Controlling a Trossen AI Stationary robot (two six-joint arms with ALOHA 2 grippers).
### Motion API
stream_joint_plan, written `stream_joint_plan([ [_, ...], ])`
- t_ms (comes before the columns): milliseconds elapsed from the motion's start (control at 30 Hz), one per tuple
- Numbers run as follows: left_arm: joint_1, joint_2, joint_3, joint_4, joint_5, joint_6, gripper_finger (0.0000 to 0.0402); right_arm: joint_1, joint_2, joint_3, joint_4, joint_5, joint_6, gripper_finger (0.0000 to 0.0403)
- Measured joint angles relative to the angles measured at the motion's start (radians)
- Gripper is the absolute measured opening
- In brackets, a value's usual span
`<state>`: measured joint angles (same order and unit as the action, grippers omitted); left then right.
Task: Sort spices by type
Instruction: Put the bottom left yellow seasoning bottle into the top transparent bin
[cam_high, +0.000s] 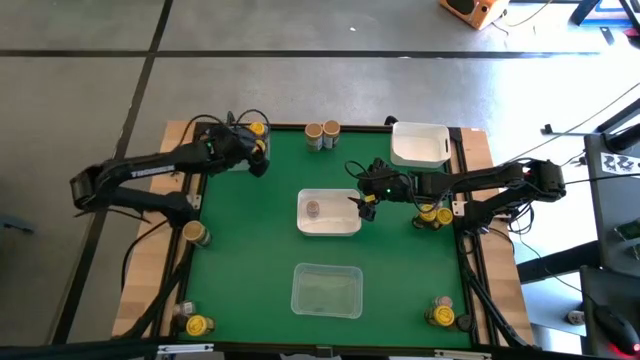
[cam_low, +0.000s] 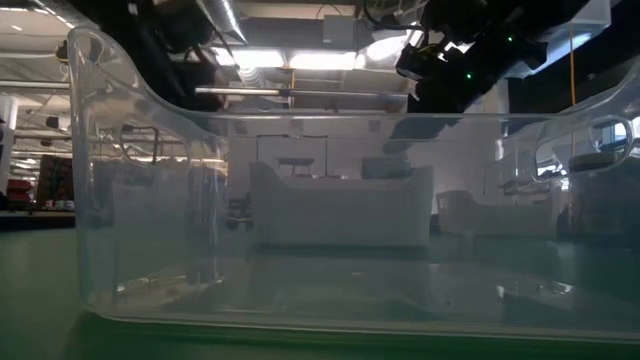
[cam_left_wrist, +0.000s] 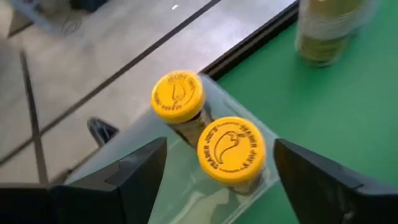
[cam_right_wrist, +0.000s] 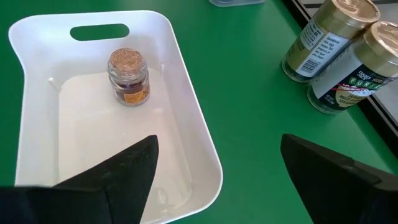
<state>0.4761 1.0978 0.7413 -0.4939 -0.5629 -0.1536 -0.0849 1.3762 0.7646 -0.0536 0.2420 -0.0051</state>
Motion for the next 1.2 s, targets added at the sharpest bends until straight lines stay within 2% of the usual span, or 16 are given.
stream_joint_plan([
  [200, -0.058, -0.085, 0.013, -0.098, 0.02, 0.045, 0.0292, 0.0, 0.0, 0.0, 0.0, 0.0, 0.0, 0.0337],
  [433, -0.187, -0.146, 0.013, -0.119, 0.207, 0.056, 0.0292, 0.0, 0.0, 0.0, 0.0, 0.0, 0.0, 0.0337],
  [567, -0.275, -0.148, 0.013, -0.119, 0.263, 0.056, 0.0292, 0.0, 0.0, 0.0, 0.0, 0.0, 0.0, 0.0337],
  [767, -0.409, -0.141, 0.013, -0.109, 0.273, 0.044, 0.0292, 0.0, 0.0, 0.0, 0.0, 0.0, 0.0, 0.0337],
  [933, -0.514, -0.14, 0.012, -0.037, 0.274, 0.08, 0.0292, 0.0, 0.0, 0.0, 0.0, 0.0, 0.0, 0.0337],
  [1200, -0.544, -0.14, 0.012, 0.133, 0.272, 0.082, 0.0292, 0.0, 0.0, 0.0, 0.0, 0.0, 0.0, 0.0337],
])
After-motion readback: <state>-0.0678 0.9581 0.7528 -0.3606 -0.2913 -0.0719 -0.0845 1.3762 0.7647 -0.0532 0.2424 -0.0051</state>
